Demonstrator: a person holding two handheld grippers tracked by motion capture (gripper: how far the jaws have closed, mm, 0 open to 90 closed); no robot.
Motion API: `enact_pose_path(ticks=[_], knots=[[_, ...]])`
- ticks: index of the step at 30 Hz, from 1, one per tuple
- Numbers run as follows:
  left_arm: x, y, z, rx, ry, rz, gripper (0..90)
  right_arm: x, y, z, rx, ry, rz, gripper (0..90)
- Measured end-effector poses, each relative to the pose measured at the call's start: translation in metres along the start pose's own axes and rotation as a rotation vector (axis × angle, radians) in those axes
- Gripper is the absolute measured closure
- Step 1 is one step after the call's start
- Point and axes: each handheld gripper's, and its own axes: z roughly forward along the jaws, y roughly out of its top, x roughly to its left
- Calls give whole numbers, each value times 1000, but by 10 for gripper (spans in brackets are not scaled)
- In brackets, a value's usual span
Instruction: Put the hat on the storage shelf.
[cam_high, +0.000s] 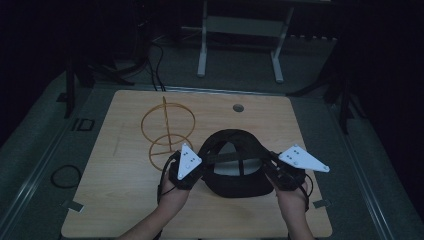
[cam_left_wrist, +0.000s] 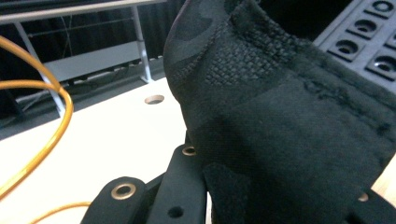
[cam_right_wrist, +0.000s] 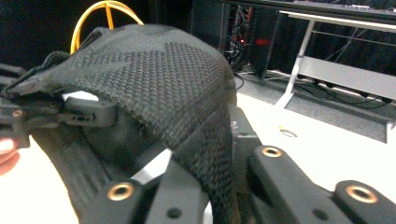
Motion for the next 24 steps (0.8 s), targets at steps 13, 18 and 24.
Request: enact_pose_path(ticks=[13, 18, 24], knots=[[-1, 23, 2, -20, 23, 27, 892, -3, -22, -16, 45, 51, 5, 511], [-2, 30, 1, -26, 30, 52, 892, 2, -32, -23, 77, 88, -17, 443], [-6, 34, -1, -35, 29, 77, 892, 6, -46, -36, 98, 147, -14, 360]])
